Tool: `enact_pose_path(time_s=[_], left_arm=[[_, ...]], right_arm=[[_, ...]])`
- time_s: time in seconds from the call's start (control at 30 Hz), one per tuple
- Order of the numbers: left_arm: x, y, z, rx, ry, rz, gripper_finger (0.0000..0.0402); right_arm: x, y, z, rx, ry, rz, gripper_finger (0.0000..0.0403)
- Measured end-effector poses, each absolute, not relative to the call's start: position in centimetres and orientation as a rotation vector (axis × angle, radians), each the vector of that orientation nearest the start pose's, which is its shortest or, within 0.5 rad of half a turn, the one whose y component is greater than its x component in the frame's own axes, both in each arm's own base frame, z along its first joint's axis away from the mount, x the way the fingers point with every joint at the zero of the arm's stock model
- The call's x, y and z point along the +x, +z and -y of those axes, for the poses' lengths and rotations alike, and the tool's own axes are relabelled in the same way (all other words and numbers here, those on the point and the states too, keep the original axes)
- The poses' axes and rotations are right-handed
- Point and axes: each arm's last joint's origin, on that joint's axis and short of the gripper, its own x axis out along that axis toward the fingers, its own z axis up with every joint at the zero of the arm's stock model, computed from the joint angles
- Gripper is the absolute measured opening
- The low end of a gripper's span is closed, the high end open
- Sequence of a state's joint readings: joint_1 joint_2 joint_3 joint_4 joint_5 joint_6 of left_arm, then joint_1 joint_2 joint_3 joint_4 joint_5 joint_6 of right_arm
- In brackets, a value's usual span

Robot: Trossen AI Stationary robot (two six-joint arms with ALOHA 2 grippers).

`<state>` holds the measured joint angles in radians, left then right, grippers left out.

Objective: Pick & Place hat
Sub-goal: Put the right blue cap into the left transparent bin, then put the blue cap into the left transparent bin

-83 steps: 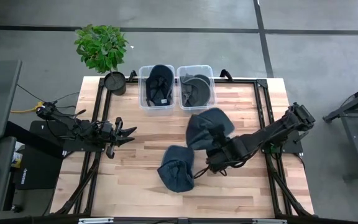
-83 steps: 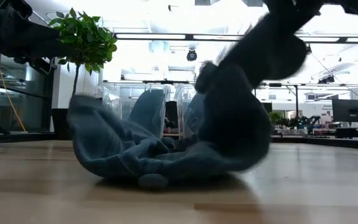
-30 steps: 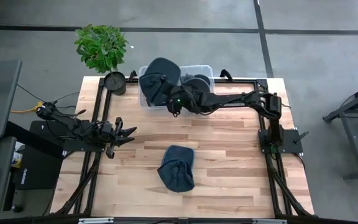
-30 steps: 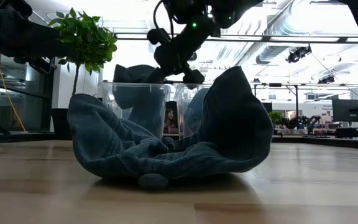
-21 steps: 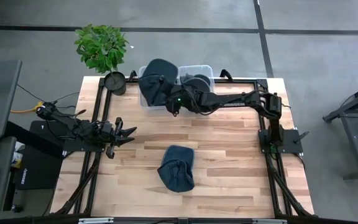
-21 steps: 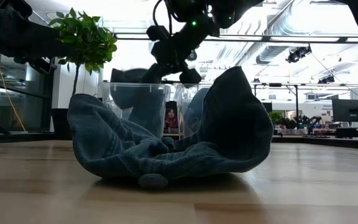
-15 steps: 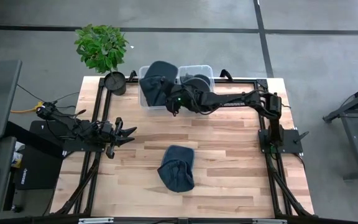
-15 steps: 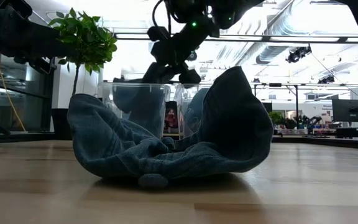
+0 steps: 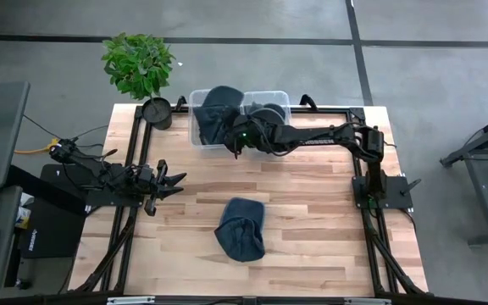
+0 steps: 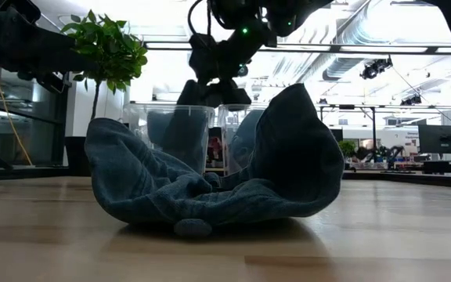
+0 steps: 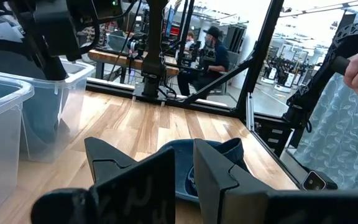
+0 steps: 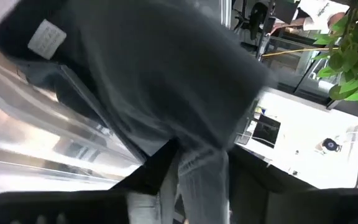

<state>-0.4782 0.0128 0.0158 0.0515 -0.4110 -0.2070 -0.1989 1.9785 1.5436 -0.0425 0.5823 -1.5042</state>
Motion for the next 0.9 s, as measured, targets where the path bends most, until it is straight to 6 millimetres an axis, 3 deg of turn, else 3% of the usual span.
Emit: enact_pose_path(time_s=[0.4, 0.73, 0.9], left_arm=[[9.0, 17.3, 3.3, -0.230, -0.072, 0.042, 0.0000], [9.0, 17.3, 3.3, -0.230, -0.072, 0.042, 0.0000], [9.0, 17.3, 3.3, -0.230, -0.072, 0.042, 0.0000]], right_arm=[[44.4, 26.1, 10.8, -1.524, -0.314, -0.945, 0.0187], [44.3, 27.4, 11.1, -1.592, -0.436, -0.981, 0.0193], [43.3, 29.6, 10.5, -1.537, -0.532, -0.973, 0.0193]])
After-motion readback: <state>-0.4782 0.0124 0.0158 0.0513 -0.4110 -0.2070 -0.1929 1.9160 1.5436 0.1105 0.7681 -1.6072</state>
